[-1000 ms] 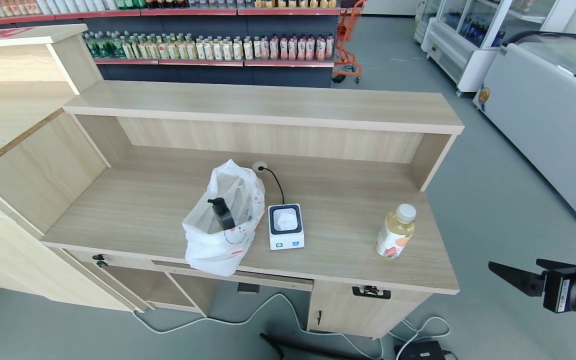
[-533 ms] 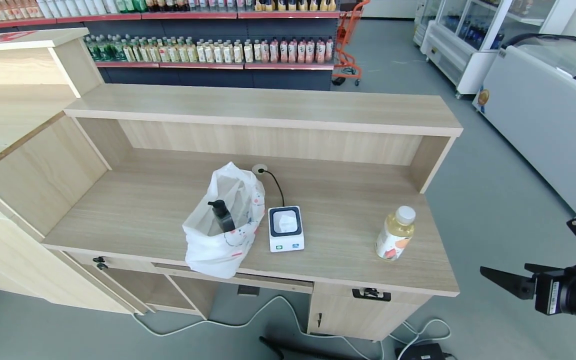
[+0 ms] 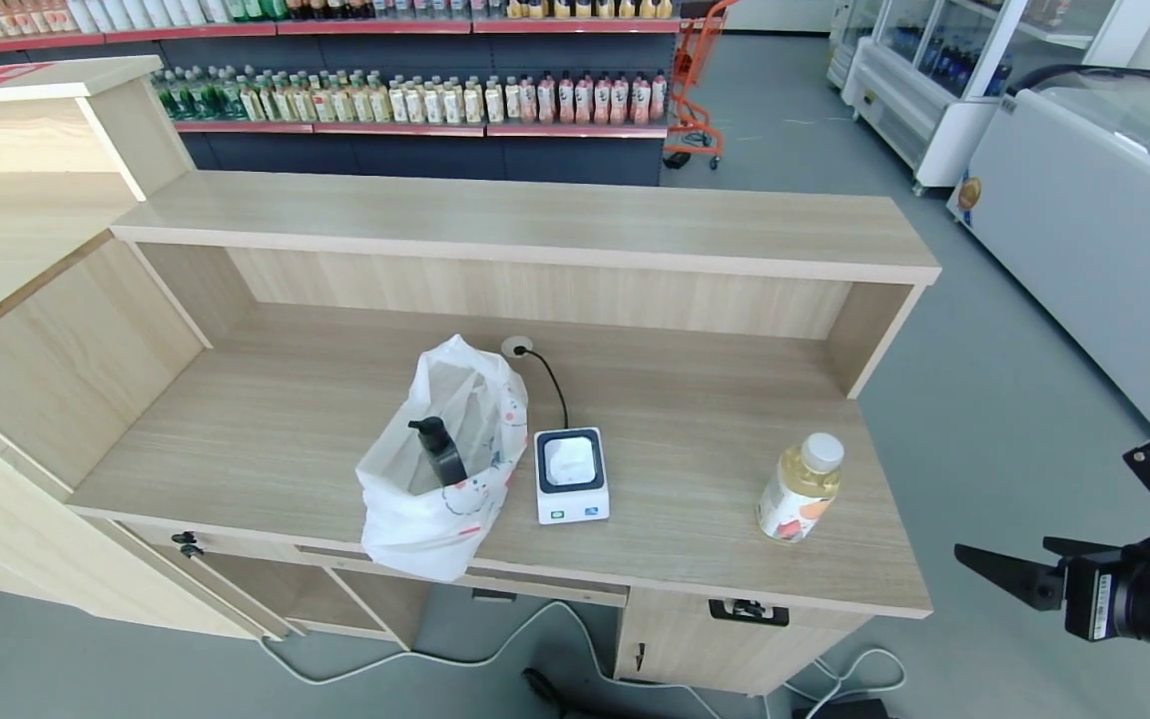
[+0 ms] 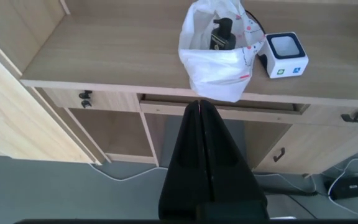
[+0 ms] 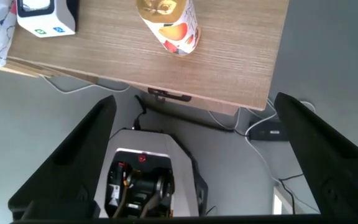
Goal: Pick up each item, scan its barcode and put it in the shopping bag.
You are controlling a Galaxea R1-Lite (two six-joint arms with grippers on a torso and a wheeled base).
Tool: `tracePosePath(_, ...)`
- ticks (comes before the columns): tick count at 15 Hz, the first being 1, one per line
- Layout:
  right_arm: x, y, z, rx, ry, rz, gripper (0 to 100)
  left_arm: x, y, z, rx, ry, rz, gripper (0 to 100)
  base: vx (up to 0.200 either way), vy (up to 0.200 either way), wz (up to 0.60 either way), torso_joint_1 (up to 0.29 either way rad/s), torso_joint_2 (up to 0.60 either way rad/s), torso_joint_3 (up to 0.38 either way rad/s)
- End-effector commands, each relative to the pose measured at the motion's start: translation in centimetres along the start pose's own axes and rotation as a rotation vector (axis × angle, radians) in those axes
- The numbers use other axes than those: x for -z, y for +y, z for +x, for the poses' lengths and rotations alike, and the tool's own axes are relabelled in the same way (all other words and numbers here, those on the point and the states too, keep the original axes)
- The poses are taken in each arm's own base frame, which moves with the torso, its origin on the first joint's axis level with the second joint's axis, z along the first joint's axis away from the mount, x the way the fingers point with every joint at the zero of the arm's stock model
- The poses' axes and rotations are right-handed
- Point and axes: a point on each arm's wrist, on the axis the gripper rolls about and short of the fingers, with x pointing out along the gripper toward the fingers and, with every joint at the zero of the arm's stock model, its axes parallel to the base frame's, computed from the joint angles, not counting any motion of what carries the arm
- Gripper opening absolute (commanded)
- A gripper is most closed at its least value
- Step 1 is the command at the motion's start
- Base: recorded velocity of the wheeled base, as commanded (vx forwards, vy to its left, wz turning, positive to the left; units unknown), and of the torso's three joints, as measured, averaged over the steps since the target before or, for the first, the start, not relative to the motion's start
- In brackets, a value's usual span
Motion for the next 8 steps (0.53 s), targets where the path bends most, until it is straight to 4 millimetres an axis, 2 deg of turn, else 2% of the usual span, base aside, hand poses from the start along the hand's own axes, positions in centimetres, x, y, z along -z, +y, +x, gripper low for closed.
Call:
tracePosePath(1,0.3,0.0,0.0,-0.001,0.011,-0.003,100,0.0,0.0,0.0,0.000,-0.001,0.000,0,0.200,0.000,0.00,-0.022,-0.01,0.002)
tracePosePath(6,0.8,0.0,0.6,-0.011,0.050,-0.021,100,0.0,0.0,0.0,0.000,-0.001,0.000,0,0.000,0.000,0.00,0.000,0.00,0.000)
tracePosePath(8,1.7,0.2,0.9,-0.020,0.095,-0.024,100,0.0,0.0,0.0,0.000,-0.001,0.001,0,0.000,0.000,0.00,0.000,0.00,0.000)
